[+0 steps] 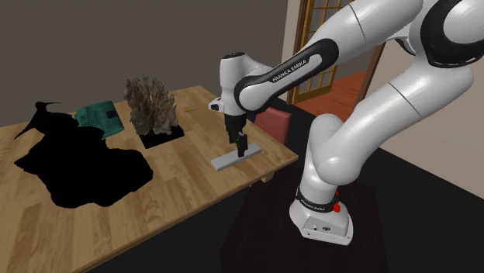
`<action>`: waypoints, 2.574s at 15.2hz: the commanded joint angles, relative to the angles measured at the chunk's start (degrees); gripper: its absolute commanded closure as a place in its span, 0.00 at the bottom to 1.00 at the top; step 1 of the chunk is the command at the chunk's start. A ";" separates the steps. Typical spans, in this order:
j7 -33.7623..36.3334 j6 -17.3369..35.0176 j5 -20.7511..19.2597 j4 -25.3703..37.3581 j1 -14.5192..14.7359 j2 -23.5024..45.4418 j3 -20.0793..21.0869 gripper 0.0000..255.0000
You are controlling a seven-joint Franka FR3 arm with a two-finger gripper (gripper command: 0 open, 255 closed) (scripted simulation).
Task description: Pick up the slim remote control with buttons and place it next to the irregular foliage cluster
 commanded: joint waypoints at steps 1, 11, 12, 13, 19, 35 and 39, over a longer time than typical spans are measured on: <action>-0.27 2.16 -0.24 -0.98 0.21 1.23 -0.32 0.00; -0.26 7.27 -0.79 -2.93 0.22 4.42 -1.13 0.00; -0.26 7.27 -0.79 -2.93 0.22 4.42 -1.13 0.00; -0.26 7.26 -0.79 -2.92 0.22 4.41 -1.13 0.00; -0.25 7.21 -0.79 -2.94 0.22 4.35 -1.12 1.00; -0.20 -5.54 0.77 2.67 0.41 -2.85 1.01 1.00; -0.21 -9.34 1.32 4.96 0.57 -4.38 1.66 1.00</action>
